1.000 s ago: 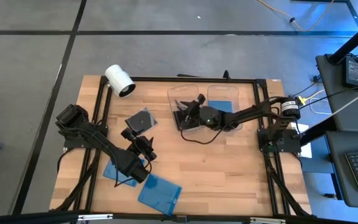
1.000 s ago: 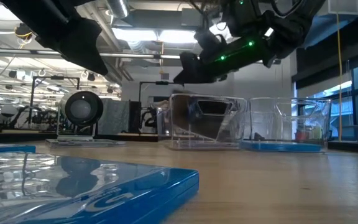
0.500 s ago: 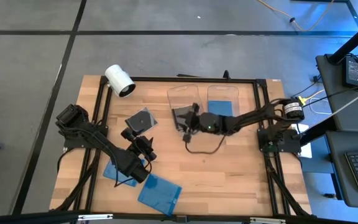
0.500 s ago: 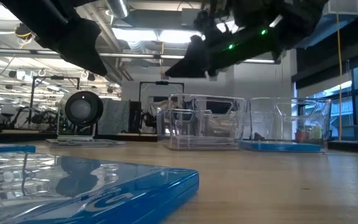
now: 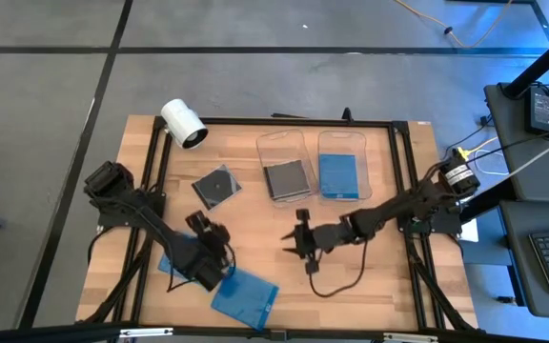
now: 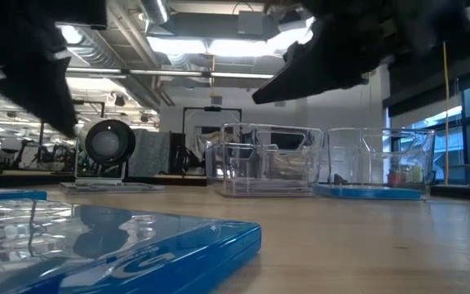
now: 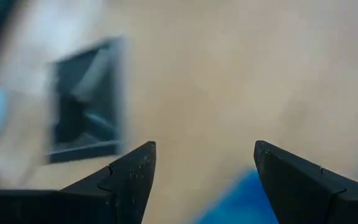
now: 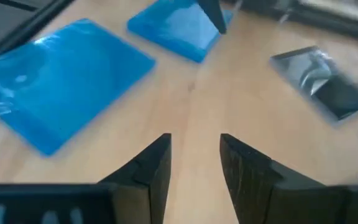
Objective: Pick & place jewel cases by type
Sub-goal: Put the right blue cd case into the right transparent bin, then put the blue cd case into the right transparent bin
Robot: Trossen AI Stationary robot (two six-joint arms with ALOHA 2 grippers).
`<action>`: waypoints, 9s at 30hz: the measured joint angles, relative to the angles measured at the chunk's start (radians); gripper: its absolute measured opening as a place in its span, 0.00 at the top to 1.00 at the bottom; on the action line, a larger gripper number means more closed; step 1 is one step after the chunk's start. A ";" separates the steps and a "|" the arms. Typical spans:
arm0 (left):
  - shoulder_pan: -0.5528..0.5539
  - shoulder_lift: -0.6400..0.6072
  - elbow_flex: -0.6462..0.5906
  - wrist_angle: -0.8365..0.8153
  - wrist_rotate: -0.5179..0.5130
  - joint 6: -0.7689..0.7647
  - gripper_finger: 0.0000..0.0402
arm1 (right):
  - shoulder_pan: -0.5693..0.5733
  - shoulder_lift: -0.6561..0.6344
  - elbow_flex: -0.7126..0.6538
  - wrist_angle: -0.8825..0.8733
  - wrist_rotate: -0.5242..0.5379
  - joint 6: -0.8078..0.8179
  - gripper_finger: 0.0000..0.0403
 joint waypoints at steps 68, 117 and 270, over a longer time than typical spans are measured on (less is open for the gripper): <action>0.012 0.443 0.354 0.308 0.018 0.890 0.65 | -0.022 0.230 0.001 0.035 -0.273 1.125 0.31; -0.042 0.326 0.352 -0.134 -0.328 0.645 0.68 | -0.075 0.241 -0.002 0.303 -0.477 0.841 0.63; -0.150 0.289 0.329 -0.500 0.463 -0.189 0.76 | -0.355 -0.421 0.000 -1.005 0.222 0.882 0.53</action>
